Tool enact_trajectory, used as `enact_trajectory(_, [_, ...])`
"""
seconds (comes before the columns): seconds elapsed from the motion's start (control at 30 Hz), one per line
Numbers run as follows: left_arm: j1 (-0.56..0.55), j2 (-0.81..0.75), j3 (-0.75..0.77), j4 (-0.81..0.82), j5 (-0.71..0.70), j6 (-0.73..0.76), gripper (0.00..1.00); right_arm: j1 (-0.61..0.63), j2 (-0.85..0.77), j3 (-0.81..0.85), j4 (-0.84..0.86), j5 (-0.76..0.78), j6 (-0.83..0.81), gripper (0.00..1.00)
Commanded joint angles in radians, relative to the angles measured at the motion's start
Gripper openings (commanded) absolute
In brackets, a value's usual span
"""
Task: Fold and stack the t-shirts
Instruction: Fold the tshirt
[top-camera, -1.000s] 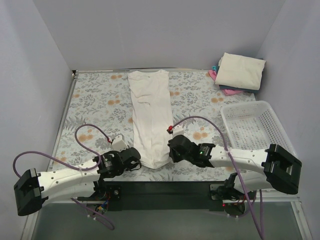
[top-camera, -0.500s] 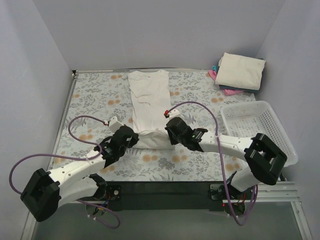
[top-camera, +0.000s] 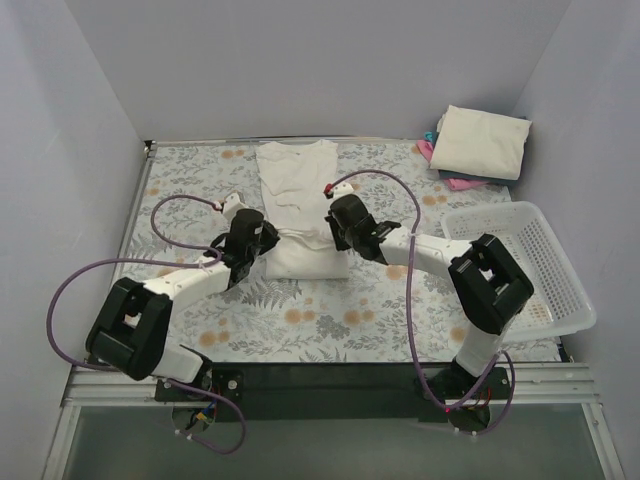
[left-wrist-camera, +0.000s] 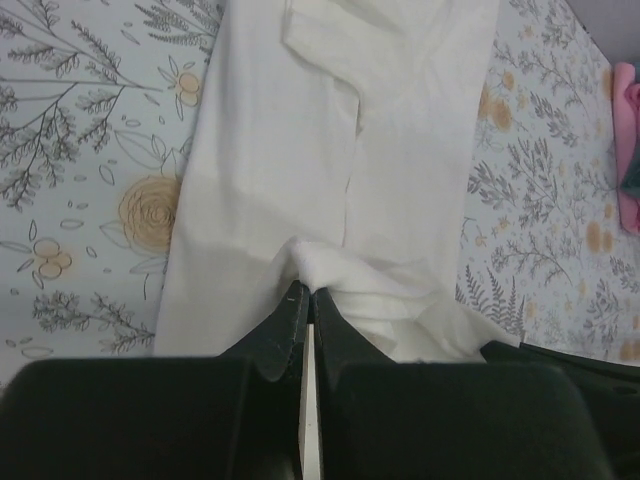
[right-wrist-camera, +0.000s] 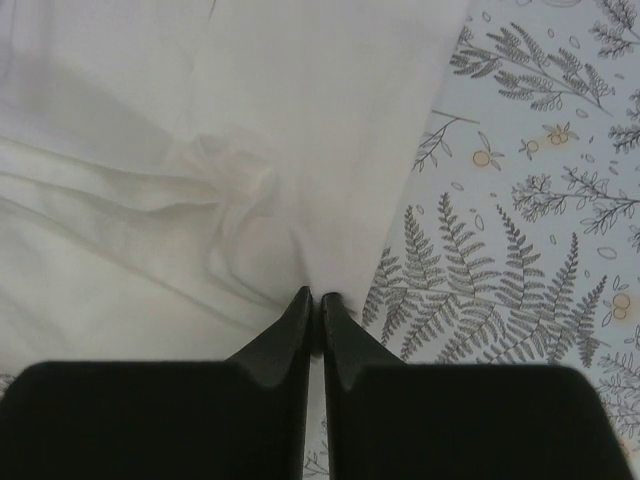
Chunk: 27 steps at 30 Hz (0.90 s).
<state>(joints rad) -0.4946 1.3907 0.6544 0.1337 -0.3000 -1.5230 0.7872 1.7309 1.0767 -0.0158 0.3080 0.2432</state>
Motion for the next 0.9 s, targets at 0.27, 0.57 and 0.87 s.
enact_trajectory(0.27, [0.108,0.209,0.161,0.101,0.076,0.067,0.00,-0.092,0.162,0.235,0.042,-0.049,-0.085,0.01])
enact_trajectory(0.57, [0.159,0.343,0.267,0.110,0.108,0.096,0.00,-0.131,0.285,0.361,0.017,-0.041,-0.113,0.01])
enact_trajectory(0.87, [0.179,0.413,0.355,0.084,0.049,0.118,0.23,-0.172,0.346,0.477,-0.010,-0.044,-0.117,0.14])
